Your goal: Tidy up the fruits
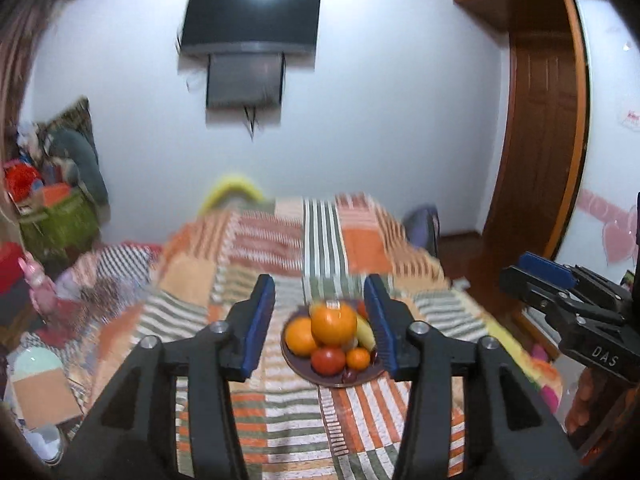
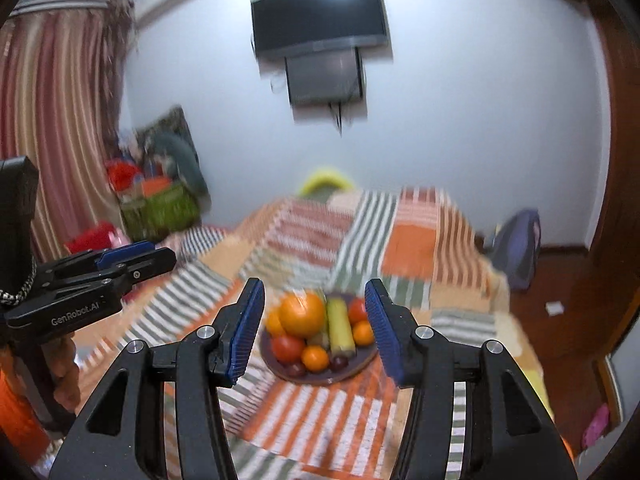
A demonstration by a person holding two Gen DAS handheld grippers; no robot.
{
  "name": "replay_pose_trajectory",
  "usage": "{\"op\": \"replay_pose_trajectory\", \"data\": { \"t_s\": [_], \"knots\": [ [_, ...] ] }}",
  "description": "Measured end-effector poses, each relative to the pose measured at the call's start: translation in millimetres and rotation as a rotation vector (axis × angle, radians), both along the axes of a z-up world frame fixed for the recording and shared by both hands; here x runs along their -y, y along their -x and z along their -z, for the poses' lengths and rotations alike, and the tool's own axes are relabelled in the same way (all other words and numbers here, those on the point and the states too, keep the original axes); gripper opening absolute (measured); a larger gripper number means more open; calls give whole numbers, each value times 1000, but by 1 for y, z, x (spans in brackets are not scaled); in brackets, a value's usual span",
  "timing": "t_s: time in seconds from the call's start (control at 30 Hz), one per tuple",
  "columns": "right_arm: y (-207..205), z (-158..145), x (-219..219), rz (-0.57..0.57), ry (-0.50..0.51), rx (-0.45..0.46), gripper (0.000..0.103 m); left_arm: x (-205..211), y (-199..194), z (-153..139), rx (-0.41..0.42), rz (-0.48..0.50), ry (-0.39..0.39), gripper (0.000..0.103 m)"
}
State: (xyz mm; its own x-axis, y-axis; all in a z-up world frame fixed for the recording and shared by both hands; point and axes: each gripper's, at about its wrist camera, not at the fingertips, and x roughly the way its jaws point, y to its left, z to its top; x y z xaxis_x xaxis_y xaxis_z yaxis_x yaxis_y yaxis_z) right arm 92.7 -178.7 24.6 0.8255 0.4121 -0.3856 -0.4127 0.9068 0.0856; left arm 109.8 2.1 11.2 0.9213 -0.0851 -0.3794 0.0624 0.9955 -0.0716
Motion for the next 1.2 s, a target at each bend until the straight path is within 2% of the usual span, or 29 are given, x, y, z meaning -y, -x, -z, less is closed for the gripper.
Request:
{"op": "replay_pose_trajectory", "data": {
  "t_s": [0.2,0.3,0.4,0.47,0.53,0.6,0.67,1.2],
  "knots": [
    [44,-29,-5,16,-51,116,50,0,60,-33,141,-15,-36,64],
    [57,-34,-10,28,-59,151,57,0,79,-39,181,-13,-41,74],
    [63,-34,-14,43,-58,182,70,0,90,-42,211,-32,-51,87],
    [66,-35,-16,54,-56,200,82,-1,94,-43,227,-47,-59,92],
    [68,-36,-17,69,-55,220,88,-4,97,-44,232,-50,-53,97],
    [70,-37,-18,81,-48,233,92,-6,99,-43,232,-46,-43,98],
    [72,-38,-18,103,-50,245,103,-6,104,-43,235,-50,-45,99],
    [89,-37,-15,139,-46,272,103,-1,108,-37,232,-40,-61,102]
  ]
}}
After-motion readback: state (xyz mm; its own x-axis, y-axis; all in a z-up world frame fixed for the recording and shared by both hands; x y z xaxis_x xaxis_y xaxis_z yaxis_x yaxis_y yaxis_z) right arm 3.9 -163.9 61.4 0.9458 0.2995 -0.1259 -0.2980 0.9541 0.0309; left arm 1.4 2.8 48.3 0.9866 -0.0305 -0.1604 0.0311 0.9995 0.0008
